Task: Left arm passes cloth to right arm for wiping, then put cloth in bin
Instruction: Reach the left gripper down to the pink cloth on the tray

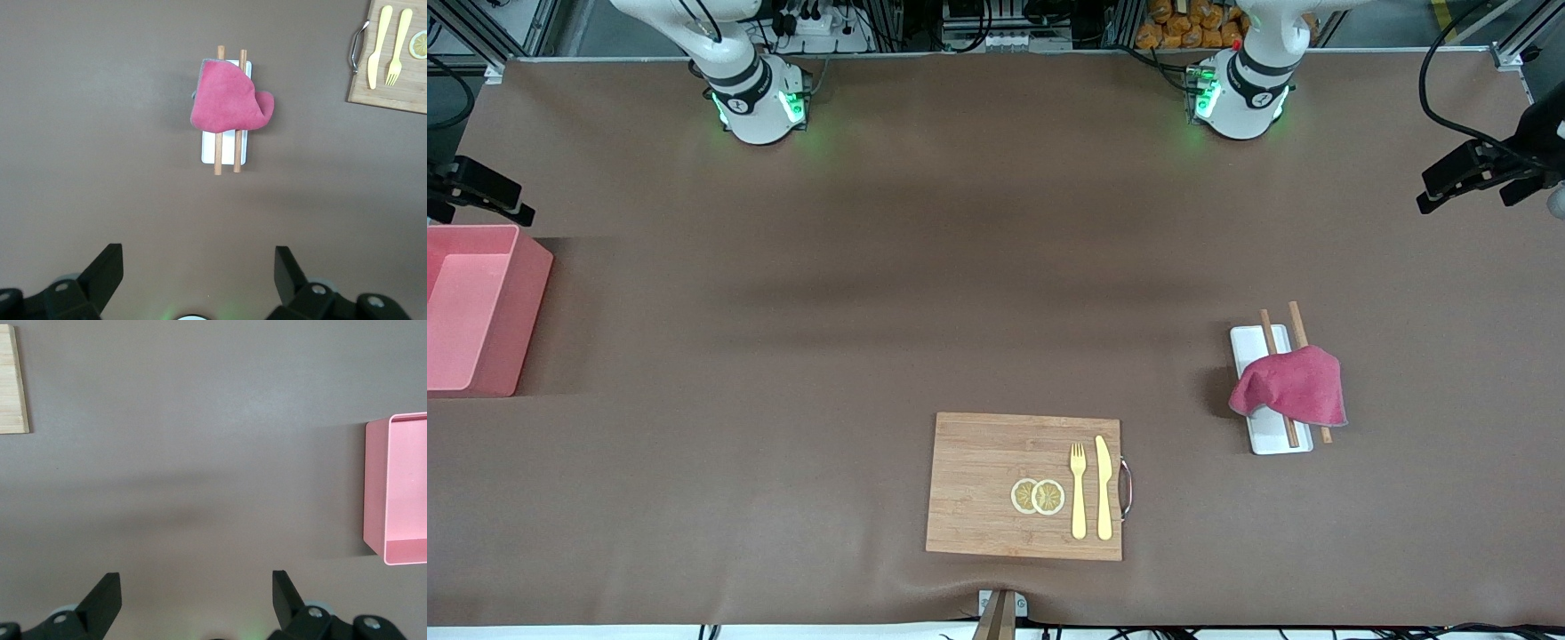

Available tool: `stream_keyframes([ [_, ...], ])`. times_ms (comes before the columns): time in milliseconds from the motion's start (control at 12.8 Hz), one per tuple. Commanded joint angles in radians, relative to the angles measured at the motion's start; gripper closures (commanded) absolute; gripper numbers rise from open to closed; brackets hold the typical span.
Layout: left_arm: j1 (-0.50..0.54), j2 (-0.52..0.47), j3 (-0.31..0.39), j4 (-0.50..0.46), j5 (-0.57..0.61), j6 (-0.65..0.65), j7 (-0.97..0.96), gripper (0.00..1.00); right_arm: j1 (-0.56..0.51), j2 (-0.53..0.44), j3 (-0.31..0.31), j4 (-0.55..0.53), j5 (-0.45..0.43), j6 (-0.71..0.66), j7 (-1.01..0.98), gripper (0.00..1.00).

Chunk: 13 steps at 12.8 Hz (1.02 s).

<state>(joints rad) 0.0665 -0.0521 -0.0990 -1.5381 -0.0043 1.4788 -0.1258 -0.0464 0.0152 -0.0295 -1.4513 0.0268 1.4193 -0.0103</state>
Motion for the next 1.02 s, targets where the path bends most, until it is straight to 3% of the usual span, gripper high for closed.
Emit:
stream_keyframes([
  [0, -0.001, -0.008, 0.005, 0.006, -0.003, -0.017, -0.003, 0.00, 0.010, 0.003, -0.006, 0.005, 0.015, 0.003, 0.013, 0.00],
  [313, 0.006, 0.035, 0.019, 0.001, -0.016, -0.015, 0.017, 0.00, 0.010, 0.003, -0.004, 0.005, 0.015, 0.003, 0.013, 0.00],
  [627, 0.007, 0.155, 0.019, -0.019, -0.003, 0.061, 0.018, 0.00, 0.008, 0.006, -0.004, 0.005, 0.015, 0.003, 0.013, 0.00],
  [705, 0.009, 0.182, 0.018, -0.045, -0.005, 0.101, 0.017, 0.00, 0.010, 0.008, -0.004, 0.005, 0.015, 0.003, 0.013, 0.00],
  [940, 0.013, 0.187, 0.019, -0.242, -0.003, 0.366, 0.017, 0.00, 0.011, 0.017, -0.004, 0.005, 0.013, 0.001, 0.004, 0.00],
])
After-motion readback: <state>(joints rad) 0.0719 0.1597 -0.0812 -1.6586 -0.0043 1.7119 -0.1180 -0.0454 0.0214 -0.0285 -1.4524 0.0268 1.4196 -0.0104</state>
